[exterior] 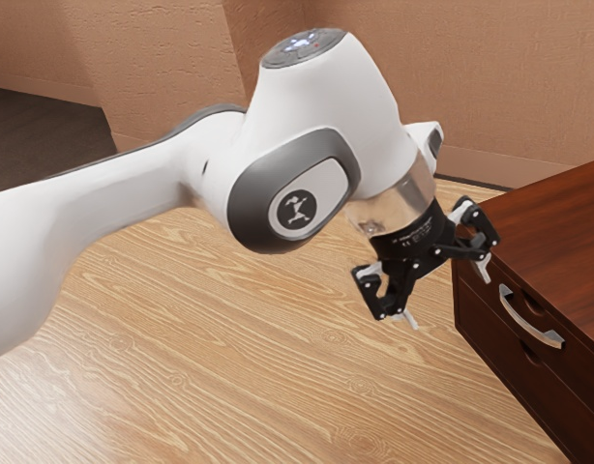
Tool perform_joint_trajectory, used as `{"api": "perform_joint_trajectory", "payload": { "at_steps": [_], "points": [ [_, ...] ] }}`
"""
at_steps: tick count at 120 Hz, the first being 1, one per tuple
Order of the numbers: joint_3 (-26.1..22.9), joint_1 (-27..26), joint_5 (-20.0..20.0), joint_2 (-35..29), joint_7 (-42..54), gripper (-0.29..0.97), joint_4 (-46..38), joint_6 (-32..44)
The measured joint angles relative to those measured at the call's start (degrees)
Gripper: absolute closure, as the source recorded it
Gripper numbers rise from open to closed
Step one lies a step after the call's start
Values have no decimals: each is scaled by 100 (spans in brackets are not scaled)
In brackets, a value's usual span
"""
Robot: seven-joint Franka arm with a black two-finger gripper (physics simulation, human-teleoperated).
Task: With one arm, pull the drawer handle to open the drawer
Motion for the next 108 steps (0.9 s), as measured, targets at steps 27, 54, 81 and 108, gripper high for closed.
{"api": "perform_joint_trajectory", "payload": {
  "at_steps": [27,54,81,108],
  "points": [
    [-147,36,2,57,-305,2,-149,394],
    [-238,17,4,99,-508,7,-301,750],
    [-321,24,-2,170,-647,10,-353,982],
    [-361,18,-4,216,-744,12,-432,1133]
  ]
}}
